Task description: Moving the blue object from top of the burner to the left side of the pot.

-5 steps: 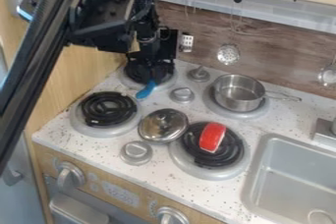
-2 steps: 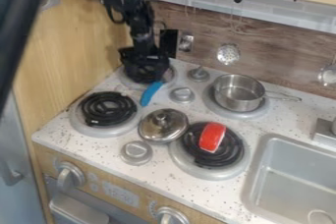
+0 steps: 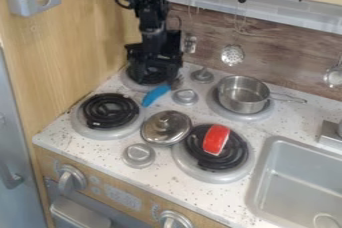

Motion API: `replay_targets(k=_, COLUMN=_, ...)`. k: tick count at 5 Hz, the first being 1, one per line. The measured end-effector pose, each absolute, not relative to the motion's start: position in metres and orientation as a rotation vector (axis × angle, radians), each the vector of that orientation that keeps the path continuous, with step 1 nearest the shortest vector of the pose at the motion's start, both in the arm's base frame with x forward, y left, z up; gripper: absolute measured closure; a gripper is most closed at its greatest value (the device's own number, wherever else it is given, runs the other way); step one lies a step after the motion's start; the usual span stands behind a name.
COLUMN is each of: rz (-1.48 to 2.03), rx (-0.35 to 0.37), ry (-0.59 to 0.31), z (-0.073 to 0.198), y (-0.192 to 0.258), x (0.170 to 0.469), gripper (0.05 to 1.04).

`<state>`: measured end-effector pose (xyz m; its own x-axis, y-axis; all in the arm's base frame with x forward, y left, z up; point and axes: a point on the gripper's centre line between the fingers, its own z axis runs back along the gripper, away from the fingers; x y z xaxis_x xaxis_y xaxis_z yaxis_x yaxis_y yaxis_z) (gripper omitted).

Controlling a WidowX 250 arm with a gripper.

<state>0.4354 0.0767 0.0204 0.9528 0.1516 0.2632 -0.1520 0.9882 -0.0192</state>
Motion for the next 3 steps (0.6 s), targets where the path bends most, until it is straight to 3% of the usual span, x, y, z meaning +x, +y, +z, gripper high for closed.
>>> replay_targets(k=2, rz=0.097, rx=-0.006, ry=-0.105, z=0.017, y=0.070, x=0.403, gripper=0.085)
replay_targets(k=3, rz=0.022, rx=0.003, ry=-0.063, z=0.025, y=0.064, x=0.407, gripper=0.085)
